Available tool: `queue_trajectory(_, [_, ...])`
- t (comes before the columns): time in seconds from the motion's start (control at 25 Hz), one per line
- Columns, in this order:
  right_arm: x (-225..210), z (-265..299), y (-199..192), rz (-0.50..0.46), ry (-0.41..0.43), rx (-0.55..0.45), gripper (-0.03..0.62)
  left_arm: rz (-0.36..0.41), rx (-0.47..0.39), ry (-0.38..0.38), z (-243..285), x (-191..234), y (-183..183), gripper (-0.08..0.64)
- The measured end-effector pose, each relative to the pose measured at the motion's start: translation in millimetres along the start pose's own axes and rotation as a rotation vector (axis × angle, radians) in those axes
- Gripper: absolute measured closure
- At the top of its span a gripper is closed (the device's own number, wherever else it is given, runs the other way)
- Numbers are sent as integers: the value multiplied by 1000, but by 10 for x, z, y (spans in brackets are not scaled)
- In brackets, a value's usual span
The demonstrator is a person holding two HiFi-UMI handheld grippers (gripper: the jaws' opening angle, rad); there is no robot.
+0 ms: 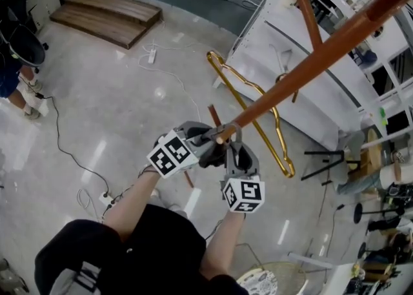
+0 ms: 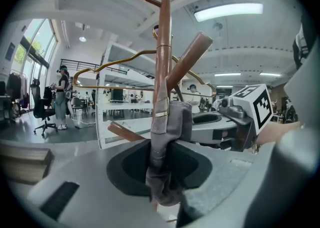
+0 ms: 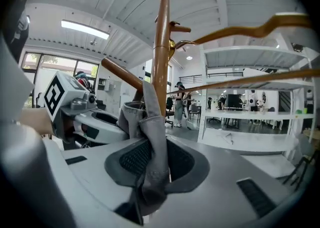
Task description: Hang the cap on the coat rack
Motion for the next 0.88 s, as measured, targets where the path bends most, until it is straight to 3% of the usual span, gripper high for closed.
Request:
queue_trajectory(0.12, [-8, 51, -6, 27, 7, 1, 517, -13, 4, 54, 27, 22, -29, 485])
queue_trajectory(0.28, [-40, 60, -40, 57, 29, 2, 510, -28, -7, 51, 7, 32, -69, 473])
queue_trajectory(0.48, [-200, 9, 12, 82, 86, -30, 414, -60, 0, 34, -70, 170, -101, 392])
queue_trajectory(0.64, [-290, -24, 18, 106, 109, -89, 410, -83, -137, 18, -243, 268, 68, 388])
queue_trajectory(0.88, [-238, -177, 47, 137, 240, -149, 423, -127, -259, 11, -325, 234, 216, 403])
Point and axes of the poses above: the fingertips, and each gripper's own axes: z forward along the fingers, x to its left, y out of its top, the point moved 10 cm from there along -z, backward along the fingers, and after that the axes turned 9 degrees about -x, right-handed, at the moved point
